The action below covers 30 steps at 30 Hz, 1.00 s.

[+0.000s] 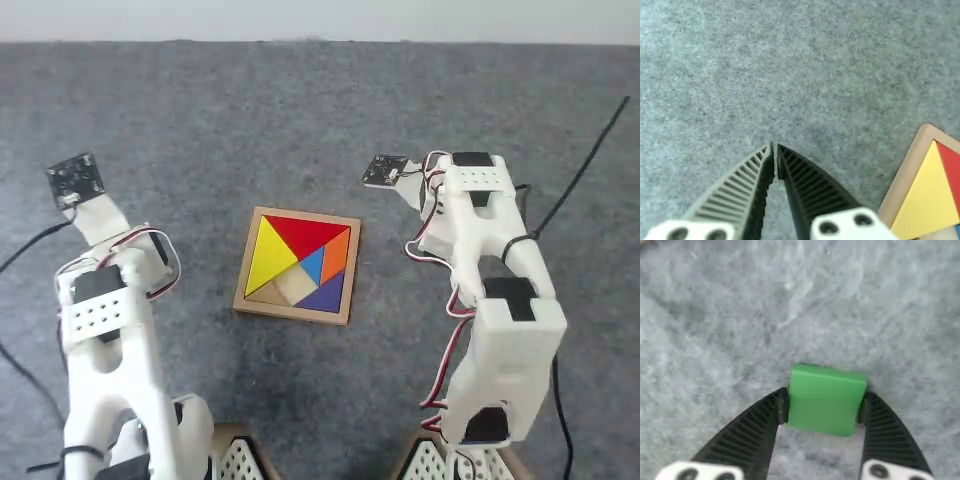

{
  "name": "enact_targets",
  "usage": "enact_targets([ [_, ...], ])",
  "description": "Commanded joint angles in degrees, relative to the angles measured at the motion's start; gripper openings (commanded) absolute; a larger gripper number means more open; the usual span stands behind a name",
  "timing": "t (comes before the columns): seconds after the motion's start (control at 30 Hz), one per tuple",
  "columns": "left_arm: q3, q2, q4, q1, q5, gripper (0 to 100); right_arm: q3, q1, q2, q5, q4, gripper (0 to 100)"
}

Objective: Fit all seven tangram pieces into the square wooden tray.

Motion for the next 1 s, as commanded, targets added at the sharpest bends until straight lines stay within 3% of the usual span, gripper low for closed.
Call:
enact_targets([
  [0.0,-0.13,-2.02,-0.88,-0.35,-0.44,1,-2.73,0.75,1.1,-0.18,0.04,23.8],
  [0.1,-0.13,-2.02,-0.88,-0.35,-0.44,1,-2.81,0.75,1.36,-0.26,-0.31,22.9],
  [0.37,-0.13,-2.02,-0.88,-0.35,-0.44,1,-4.13,0.75,1.36,-1.67,-0.13,4.7],
  [0.63,0.4,-2.29,-0.97,-0.35,-0.44,1,-15.12,1.71,1.36,-14.86,8.31,1.6],
  [0.77,0.4,-2.29,-0.97,-0.35,-0.44,1,-21.27,1.36,1.27,-27.78,15.43,1.6],
  [0.87,0.4,-2.29,-0.97,-0.35,-0.44,1,-26.81,-0.75,1.36,-39.47,22.02,1.6],
  [0.97,0.4,-2.37,-0.97,-0.35,-0.44,1,-29.27,-6.46,1.27,-43.43,26.77,1.6],
])
